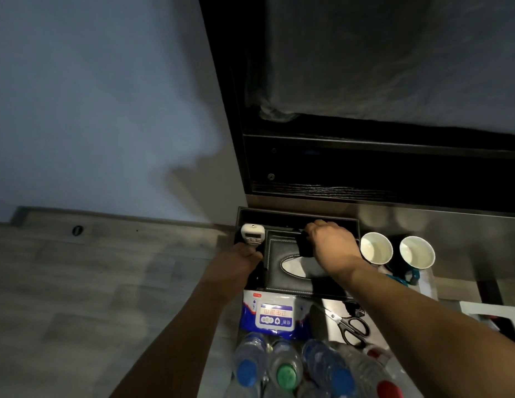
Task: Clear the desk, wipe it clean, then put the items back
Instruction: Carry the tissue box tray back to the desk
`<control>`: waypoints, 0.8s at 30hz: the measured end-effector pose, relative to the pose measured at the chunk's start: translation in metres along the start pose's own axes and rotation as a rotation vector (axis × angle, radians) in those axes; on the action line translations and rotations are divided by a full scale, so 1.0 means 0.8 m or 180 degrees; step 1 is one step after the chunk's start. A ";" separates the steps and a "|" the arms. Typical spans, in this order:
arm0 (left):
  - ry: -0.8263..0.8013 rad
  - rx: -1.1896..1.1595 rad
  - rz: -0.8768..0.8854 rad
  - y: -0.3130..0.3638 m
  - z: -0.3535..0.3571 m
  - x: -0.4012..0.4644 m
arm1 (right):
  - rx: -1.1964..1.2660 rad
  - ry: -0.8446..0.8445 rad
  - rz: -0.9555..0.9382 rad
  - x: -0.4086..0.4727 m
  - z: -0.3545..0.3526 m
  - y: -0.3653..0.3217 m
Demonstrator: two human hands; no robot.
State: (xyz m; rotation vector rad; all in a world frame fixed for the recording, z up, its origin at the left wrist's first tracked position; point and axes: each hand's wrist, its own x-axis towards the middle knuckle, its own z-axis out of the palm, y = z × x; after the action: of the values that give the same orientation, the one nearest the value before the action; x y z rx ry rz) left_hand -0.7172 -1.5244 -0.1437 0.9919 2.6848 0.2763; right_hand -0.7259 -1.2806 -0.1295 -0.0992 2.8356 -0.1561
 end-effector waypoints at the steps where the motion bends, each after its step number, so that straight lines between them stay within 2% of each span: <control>1: 0.0013 -0.0032 -0.0020 0.005 -0.011 -0.004 | 0.0014 0.0036 -0.0002 -0.003 -0.008 -0.003; 5: -0.0071 0.0115 -0.0144 0.034 -0.078 -0.023 | 0.0084 0.0245 -0.0028 -0.024 -0.056 -0.014; 9: 0.0269 0.0169 -0.0143 0.061 -0.140 -0.059 | 0.0160 0.0425 -0.0090 -0.060 -0.118 -0.028; 13: 0.0305 0.0325 -0.0454 0.102 -0.197 -0.092 | 0.0272 0.0614 -0.0103 -0.106 -0.179 -0.039; 15: 0.0481 0.0494 -0.0380 0.114 -0.218 -0.102 | 0.0268 0.0782 -0.0117 -0.126 -0.202 -0.043; 19: 0.0508 0.0588 -0.0209 0.128 -0.245 -0.110 | 0.0281 0.1067 -0.0027 -0.164 -0.227 -0.041; 24: 0.0422 0.0729 0.0283 0.153 -0.269 -0.082 | 0.0447 0.1127 0.0379 -0.211 -0.231 -0.011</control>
State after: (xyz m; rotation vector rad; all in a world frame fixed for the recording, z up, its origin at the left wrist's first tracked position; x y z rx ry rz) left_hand -0.6616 -1.4944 0.1049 1.1995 2.8445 0.0528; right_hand -0.6197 -1.2573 0.0965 0.1415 3.1584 -0.3798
